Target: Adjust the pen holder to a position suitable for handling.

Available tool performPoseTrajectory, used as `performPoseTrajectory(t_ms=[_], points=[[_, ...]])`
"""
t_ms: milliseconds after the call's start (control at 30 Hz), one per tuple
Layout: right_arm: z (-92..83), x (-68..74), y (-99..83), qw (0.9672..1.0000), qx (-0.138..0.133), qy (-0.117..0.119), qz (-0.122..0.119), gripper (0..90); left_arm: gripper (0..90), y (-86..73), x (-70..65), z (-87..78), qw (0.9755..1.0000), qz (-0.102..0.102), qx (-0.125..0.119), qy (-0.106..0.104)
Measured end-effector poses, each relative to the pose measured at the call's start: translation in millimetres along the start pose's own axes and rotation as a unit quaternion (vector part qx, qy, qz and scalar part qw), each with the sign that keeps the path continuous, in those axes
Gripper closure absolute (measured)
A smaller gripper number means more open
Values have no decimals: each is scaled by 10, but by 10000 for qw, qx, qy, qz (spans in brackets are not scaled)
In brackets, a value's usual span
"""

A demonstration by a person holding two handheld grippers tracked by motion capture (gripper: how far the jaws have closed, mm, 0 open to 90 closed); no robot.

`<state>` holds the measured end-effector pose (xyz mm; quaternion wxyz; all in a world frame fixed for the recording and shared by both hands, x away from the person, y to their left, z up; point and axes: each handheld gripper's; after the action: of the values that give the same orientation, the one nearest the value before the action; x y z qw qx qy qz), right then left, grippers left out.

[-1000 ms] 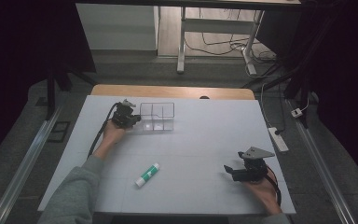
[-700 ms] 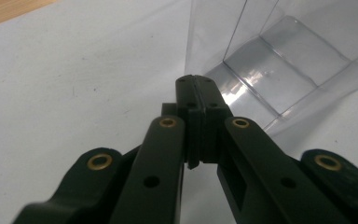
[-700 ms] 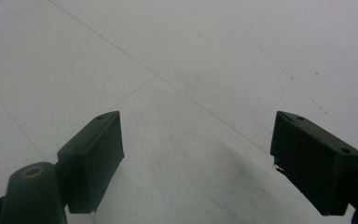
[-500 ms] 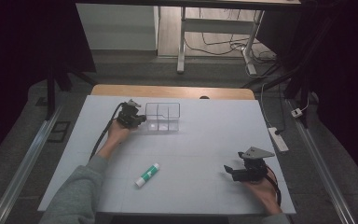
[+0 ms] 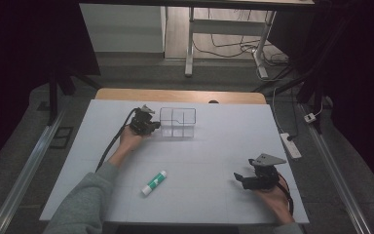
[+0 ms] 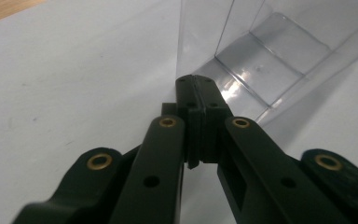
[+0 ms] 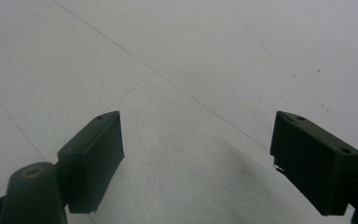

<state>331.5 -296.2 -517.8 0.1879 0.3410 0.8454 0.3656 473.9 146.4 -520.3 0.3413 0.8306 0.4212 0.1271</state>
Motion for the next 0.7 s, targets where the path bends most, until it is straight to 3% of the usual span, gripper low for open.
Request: performPoseTrajectory(t_ms=[433, 700], points=[[-6, -5, -3, 10000, 22, -23, 10, 163, 884, 87, -149, 90, 9998, 170, 0, -144], [-10, -5, -3, 10000, 34, -42, -3, 163, 884, 97, -189, 145, 9998, 158, -56, -132]])
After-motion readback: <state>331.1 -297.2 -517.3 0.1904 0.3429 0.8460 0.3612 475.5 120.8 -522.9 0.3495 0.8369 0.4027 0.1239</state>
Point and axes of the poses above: each handheld gripper's, and its own axes: z roughly forward along the jaws, y roughly out of its top, x roughly to its left, and after that the axes turned 2 degrees about x, right-handed
